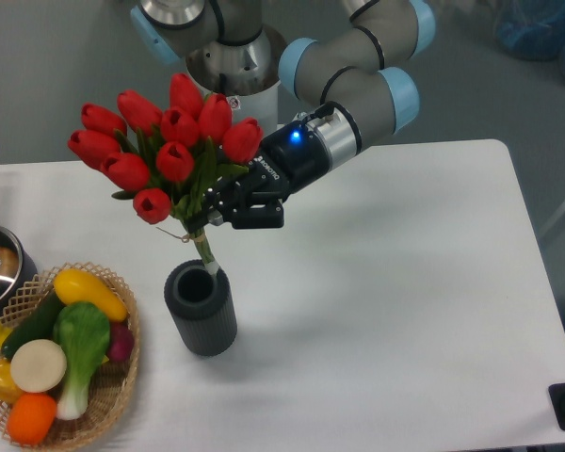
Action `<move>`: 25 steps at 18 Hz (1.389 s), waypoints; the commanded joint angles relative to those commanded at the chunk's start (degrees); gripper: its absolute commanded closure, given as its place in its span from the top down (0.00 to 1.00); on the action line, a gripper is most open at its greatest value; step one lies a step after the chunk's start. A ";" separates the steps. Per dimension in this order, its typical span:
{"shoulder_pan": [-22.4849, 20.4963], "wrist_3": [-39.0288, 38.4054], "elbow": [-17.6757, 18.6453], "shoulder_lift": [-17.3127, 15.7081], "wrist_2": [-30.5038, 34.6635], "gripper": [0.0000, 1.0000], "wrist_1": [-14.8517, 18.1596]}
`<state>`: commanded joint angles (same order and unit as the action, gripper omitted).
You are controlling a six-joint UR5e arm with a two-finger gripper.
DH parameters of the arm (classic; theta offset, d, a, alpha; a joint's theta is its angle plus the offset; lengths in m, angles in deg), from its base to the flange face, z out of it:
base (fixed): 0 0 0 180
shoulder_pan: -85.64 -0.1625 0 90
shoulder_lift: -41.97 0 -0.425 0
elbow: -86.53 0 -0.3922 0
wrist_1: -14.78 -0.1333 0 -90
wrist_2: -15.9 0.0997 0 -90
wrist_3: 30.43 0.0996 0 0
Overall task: Insert the flowers into the vase
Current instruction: 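Lower the tulip stems into the vase opening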
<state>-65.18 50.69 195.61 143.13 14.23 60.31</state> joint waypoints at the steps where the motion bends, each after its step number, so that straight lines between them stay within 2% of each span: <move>1: 0.09 0.00 0.00 0.00 -0.09 0.08 0.00; 6: 0.88 0.97 0.44 0.26 -3.42 0.08 0.00; 14: 2.64 3.78 0.88 3.07 -4.13 0.08 0.09; 25: 1.58 7.46 3.42 4.22 -4.40 0.08 0.09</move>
<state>-63.60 58.16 199.03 147.35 9.83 60.40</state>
